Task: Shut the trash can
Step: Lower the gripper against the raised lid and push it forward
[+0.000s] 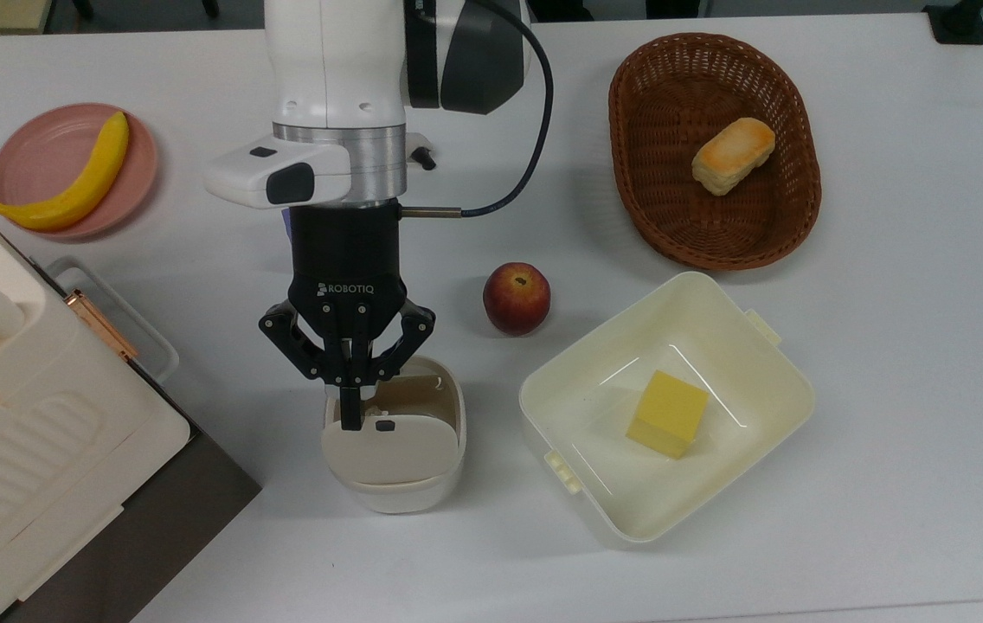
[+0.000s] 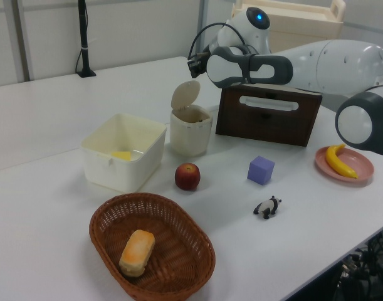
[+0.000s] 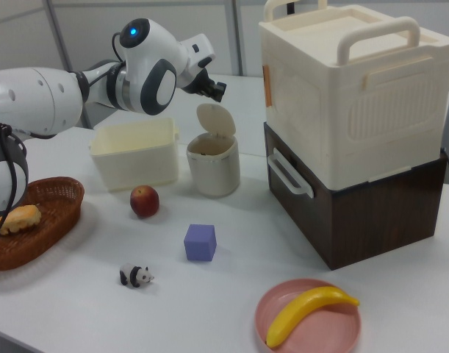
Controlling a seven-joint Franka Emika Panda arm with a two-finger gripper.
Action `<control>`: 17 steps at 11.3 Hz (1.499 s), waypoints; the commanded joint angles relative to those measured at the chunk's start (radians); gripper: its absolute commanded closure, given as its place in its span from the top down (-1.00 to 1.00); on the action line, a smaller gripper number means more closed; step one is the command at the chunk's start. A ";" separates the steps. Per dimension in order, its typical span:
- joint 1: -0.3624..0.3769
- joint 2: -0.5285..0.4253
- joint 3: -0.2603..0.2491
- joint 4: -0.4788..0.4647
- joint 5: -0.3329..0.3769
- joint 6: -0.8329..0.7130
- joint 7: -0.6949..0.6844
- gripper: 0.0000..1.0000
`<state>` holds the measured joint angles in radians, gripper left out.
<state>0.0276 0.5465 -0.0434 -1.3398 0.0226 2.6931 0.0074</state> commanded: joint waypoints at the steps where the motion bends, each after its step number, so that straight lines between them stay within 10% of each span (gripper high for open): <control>1: 0.018 0.015 -0.024 0.017 -0.006 0.017 -0.003 -1.00; 17: 0.031 0.000 -0.026 -0.028 -0.029 0.017 -0.006 -1.00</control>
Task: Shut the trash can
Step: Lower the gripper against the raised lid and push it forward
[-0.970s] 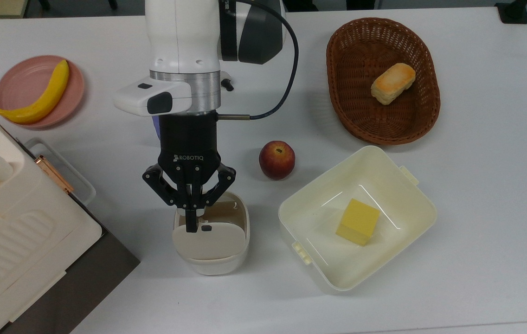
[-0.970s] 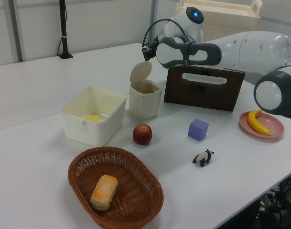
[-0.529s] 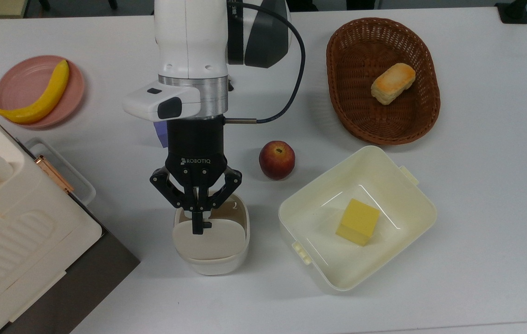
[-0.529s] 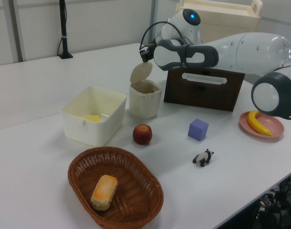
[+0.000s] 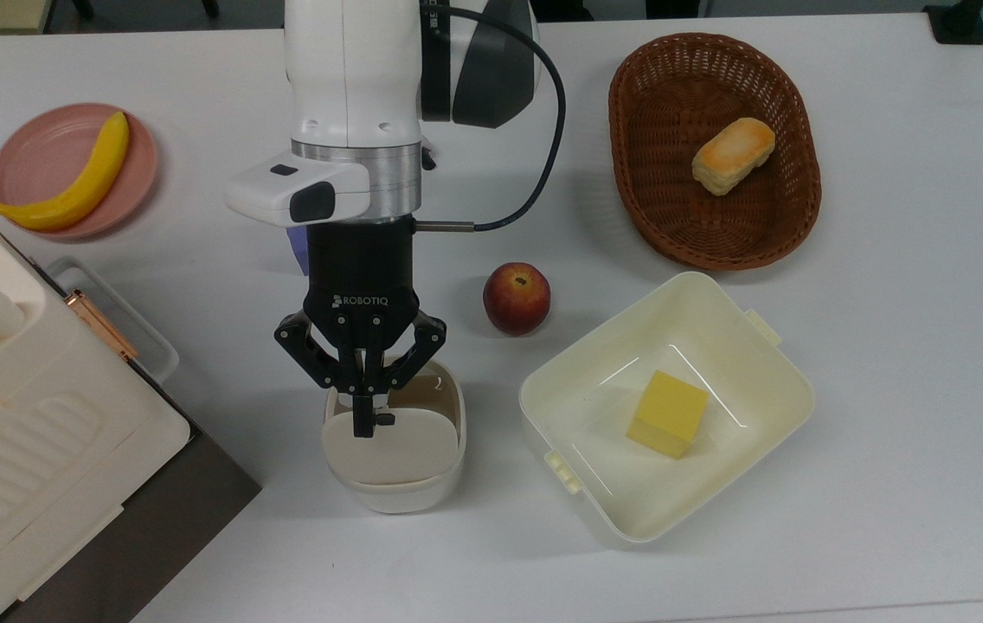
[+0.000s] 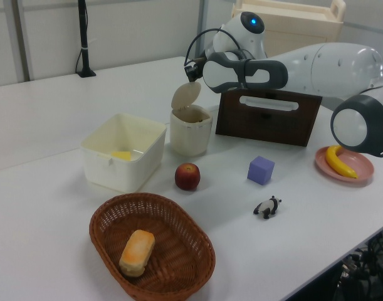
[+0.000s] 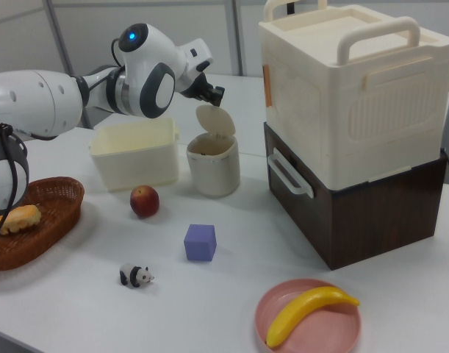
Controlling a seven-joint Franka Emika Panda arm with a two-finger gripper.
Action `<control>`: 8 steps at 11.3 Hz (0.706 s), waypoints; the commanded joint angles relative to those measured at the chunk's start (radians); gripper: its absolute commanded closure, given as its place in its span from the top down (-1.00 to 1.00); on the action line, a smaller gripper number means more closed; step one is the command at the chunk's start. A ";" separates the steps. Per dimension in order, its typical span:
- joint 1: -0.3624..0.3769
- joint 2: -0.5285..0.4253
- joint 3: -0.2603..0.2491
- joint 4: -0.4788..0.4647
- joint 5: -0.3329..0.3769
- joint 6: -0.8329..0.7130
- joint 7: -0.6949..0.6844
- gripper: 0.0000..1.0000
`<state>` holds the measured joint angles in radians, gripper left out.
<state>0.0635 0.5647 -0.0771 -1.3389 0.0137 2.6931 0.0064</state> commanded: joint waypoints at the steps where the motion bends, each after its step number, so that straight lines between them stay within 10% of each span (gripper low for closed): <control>1: -0.004 -0.040 0.010 -0.072 -0.020 0.017 -0.011 -1.00; 8: -0.007 -0.146 0.046 -0.219 -0.020 0.017 -0.040 -1.00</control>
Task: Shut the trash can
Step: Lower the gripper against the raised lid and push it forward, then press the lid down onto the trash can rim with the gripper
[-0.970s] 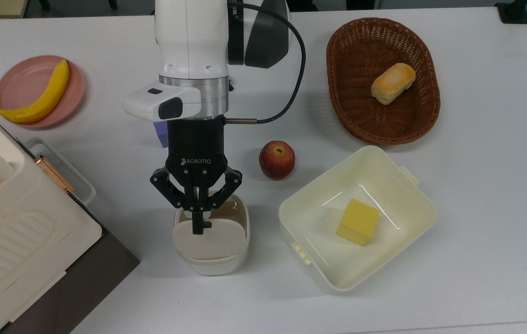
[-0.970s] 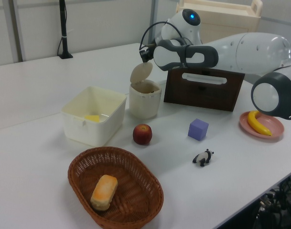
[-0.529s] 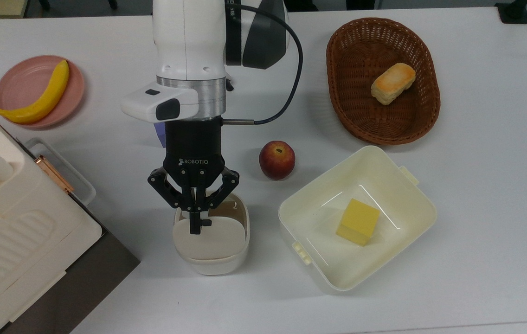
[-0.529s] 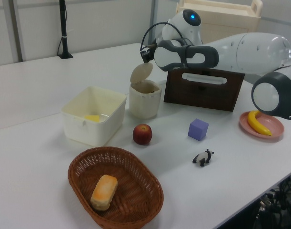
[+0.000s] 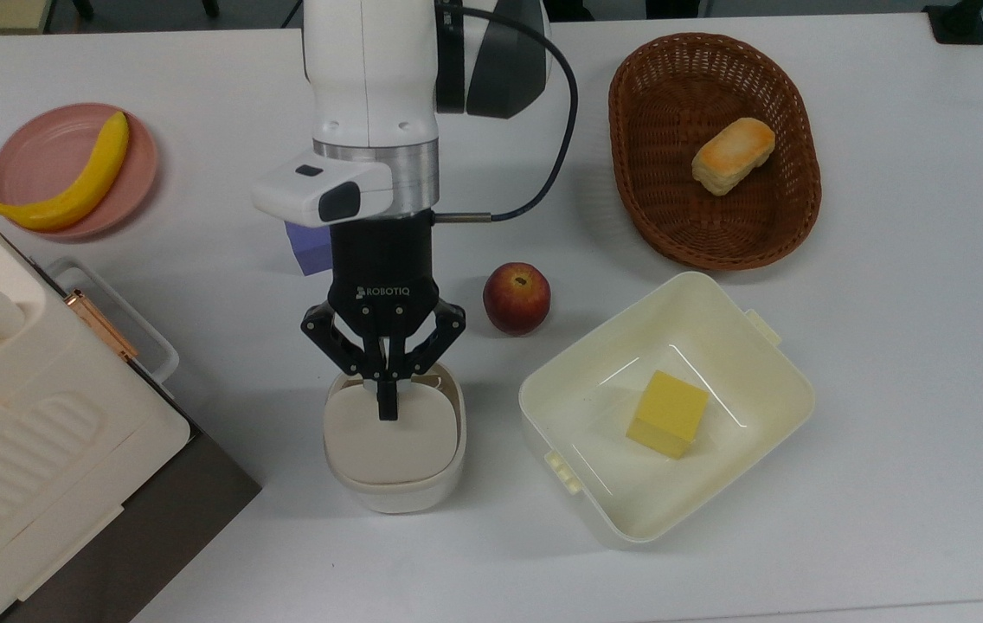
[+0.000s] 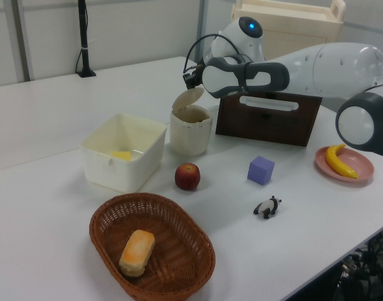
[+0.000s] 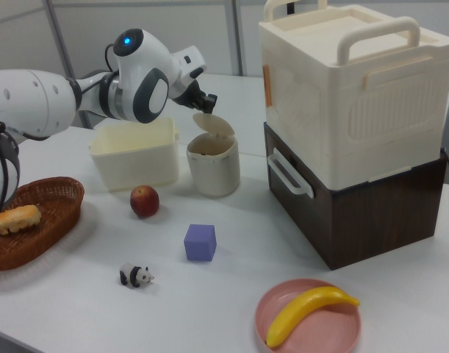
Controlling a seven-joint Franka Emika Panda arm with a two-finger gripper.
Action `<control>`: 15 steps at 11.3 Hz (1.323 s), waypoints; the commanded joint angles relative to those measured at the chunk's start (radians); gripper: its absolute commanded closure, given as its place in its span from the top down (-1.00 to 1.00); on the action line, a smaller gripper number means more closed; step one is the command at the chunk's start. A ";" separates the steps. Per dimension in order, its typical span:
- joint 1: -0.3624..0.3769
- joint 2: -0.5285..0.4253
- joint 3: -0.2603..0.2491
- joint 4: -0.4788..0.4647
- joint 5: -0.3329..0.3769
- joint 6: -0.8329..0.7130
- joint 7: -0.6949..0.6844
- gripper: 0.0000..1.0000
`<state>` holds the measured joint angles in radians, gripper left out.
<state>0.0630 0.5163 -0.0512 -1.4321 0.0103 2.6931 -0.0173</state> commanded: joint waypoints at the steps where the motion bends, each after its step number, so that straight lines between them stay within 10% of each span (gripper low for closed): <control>1: -0.006 -0.108 0.022 -0.142 -0.018 0.017 -0.016 -1.00; 15: -0.023 -0.142 0.021 -0.247 -0.033 0.016 -0.038 -1.00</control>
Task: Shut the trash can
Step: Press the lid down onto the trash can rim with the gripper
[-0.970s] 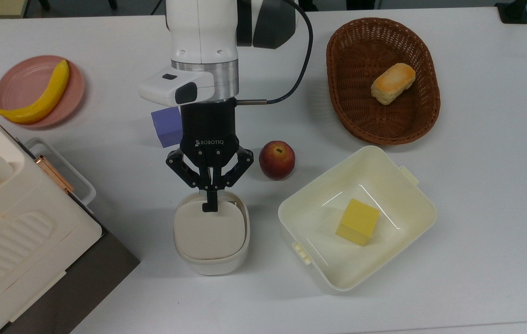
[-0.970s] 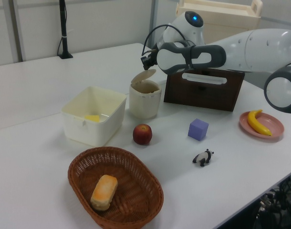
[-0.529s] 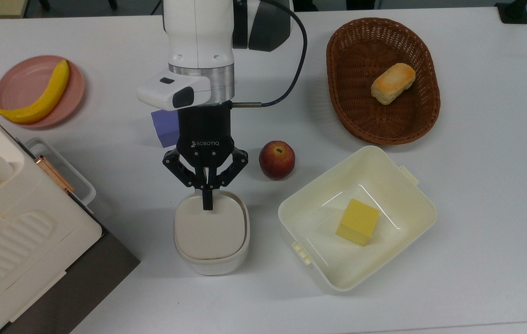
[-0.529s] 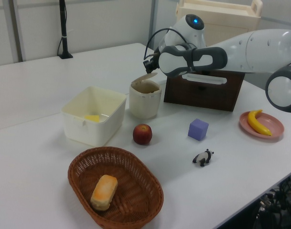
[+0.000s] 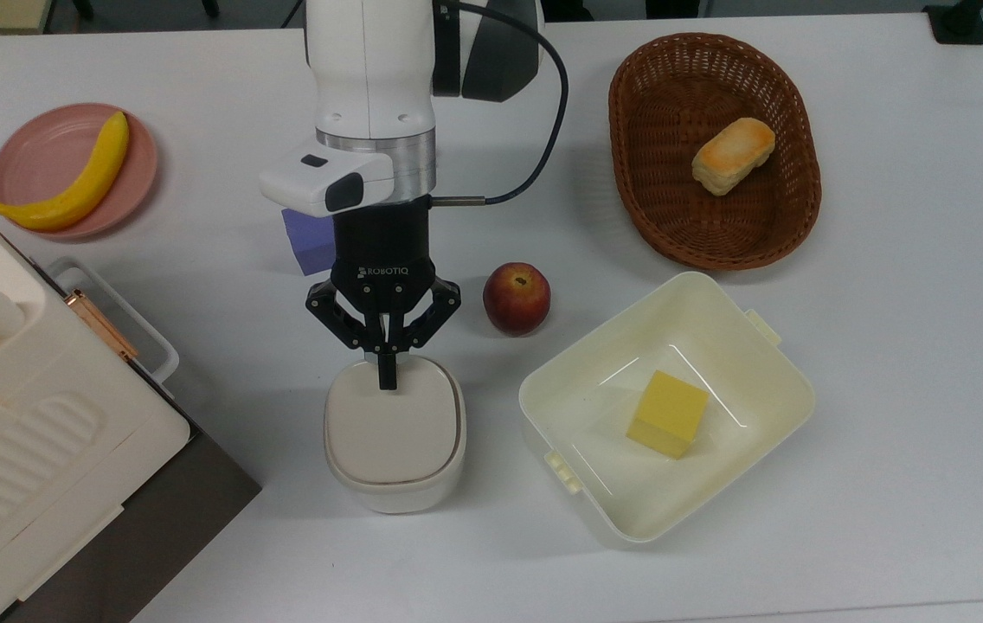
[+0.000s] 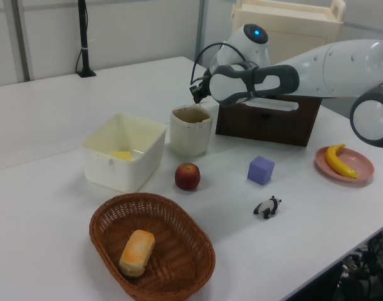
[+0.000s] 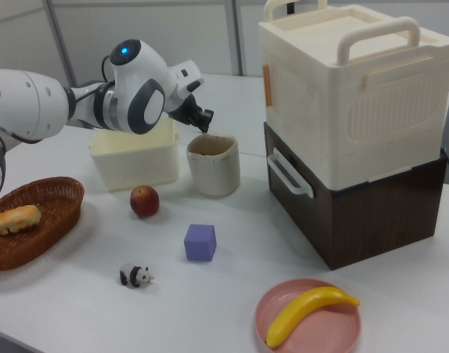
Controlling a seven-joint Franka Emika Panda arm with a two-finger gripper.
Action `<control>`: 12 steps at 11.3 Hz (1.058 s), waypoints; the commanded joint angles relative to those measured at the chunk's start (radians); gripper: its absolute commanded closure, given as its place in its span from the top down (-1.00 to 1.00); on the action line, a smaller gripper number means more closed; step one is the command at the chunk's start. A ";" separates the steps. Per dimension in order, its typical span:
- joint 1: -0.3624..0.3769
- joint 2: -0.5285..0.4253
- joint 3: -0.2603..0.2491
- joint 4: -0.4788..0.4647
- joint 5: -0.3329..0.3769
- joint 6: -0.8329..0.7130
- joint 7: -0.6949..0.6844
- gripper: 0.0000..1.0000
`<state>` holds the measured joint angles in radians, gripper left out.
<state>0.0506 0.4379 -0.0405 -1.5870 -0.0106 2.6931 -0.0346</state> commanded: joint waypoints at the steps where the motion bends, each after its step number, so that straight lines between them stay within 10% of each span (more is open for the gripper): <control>1: -0.012 -0.070 0.010 -0.111 -0.012 0.016 -0.033 -1.00; 12: -0.015 -0.041 0.007 -0.149 -0.012 0.010 -0.041 -1.00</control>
<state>0.0414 0.4152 -0.0405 -1.6905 -0.0107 2.6931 -0.0572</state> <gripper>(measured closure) 0.991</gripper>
